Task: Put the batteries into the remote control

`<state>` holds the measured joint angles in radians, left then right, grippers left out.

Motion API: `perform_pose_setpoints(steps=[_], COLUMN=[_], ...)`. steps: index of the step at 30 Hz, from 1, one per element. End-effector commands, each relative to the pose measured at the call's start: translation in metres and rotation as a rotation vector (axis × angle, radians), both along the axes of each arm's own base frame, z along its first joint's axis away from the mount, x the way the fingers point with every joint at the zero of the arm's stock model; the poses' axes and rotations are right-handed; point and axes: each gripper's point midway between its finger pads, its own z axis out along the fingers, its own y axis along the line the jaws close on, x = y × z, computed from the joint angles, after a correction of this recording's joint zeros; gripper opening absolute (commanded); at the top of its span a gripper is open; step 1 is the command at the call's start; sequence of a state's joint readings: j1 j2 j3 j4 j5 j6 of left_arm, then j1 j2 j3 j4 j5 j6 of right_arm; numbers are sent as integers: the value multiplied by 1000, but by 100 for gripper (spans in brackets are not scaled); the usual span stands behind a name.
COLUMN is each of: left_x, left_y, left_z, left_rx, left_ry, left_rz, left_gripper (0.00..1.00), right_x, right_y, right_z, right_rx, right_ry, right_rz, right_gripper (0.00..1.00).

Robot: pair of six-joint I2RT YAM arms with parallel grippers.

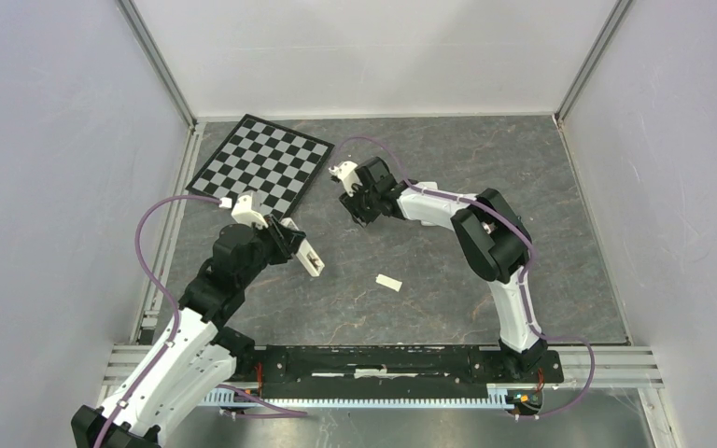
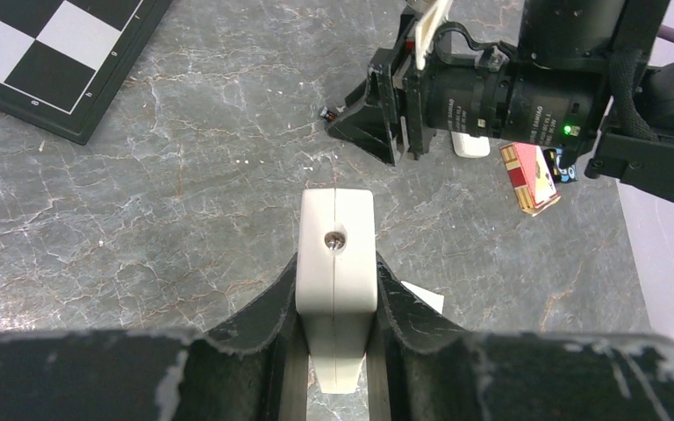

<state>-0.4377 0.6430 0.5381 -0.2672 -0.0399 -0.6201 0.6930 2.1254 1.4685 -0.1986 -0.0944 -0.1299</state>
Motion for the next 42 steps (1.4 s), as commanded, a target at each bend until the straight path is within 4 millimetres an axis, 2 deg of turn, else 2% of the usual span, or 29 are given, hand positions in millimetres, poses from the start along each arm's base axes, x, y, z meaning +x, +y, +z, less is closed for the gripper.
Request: perform_pose_setpoints(steps=[1,5,8,11,15,22,29,32,37,42], left_x=[8,8,8,10,12,10,13,14,11,11], left_y=[-4,-3,-3,-3,-6,-27,-54,-66,-87,-91], left_z=[36,38,47,51,48,42,48,49,53,55], left_rx=[-21,-28,-40,-42,-57,-130,-230,-303,-486,-633], left_ry=[-111,-118,-152,-161,-153,-131,-114,-86,-28,-5], left_rz=[-25,-22,-20,-21,-25,-114,-216,-252,-311,-296], left_gripper=[2,2,2,2,2,2,2,2,2,2], right_x=[6,-1,-3,-3,-7,-24,-57,-79,-125,-159], right_y=[1,-2,-6,-10,-11,-16,-39,-45,-42,-33], right_z=[-13,-10,-10,-8,8,61,115,140,184,218], right_rx=[-10,3,-16,-24,17,160,297,367,526,659], right_ry=[36,54,57,48,24,-1,-13,-19,27,102], right_rz=[-4,-8,-15,-23,-28,-51,-86,-59,42,79], right_gripper=[40,28,19,14,13,12,11,11,12,12])
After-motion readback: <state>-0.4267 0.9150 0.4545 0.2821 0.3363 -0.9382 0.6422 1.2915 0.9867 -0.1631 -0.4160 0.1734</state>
